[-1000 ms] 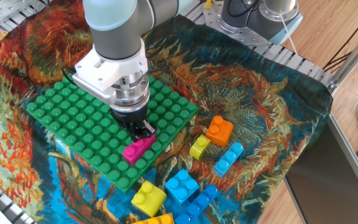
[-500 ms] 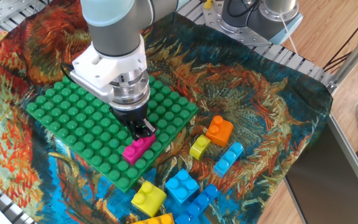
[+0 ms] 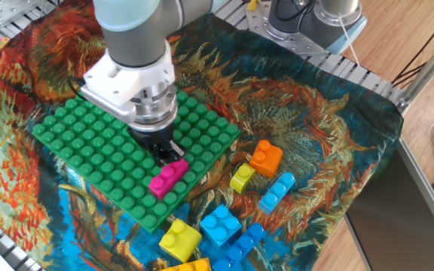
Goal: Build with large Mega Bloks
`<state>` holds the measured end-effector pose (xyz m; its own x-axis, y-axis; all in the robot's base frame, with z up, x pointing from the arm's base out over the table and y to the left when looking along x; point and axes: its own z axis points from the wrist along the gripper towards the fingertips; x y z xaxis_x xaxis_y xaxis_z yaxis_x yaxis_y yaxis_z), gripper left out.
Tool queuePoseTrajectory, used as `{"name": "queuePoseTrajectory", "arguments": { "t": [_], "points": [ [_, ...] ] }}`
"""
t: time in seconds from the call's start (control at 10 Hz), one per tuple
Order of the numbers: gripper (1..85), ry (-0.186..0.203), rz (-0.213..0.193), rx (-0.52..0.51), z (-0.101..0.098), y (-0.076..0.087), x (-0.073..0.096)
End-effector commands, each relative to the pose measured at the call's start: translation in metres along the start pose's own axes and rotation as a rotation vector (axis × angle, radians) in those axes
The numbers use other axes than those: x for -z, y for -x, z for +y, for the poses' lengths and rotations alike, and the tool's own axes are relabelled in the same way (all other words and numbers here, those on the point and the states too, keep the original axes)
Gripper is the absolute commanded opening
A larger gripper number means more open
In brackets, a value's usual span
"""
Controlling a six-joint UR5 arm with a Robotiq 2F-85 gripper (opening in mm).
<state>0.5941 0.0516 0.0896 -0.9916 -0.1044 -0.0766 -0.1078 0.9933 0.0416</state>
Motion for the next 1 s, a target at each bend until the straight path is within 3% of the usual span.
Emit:
{"name": "queuePoseTrajectory", "arguments": {
  "t": [0.0,0.1,0.2,0.4,0.5,0.7,0.8,0.9],
  "points": [
    [1.3,-0.011,-0.026,-0.037,0.006,-0.001,-0.001],
    [1.3,-0.037,-0.056,-0.080,-0.001,0.007,-0.001],
    [1.3,-0.031,-0.075,-0.117,0.000,0.012,0.000],
    [1.3,-0.053,-0.072,-0.084,-0.006,0.011,0.000],
    [1.3,-0.037,-0.061,-0.037,-0.013,0.014,0.001],
    [1.3,-0.012,-0.043,0.058,-0.052,0.027,0.002],
    [1.3,0.027,-0.030,0.044,-0.049,0.021,0.002],
    [1.3,0.018,-0.023,0.023,-0.041,0.011,0.001]
  ]
}}
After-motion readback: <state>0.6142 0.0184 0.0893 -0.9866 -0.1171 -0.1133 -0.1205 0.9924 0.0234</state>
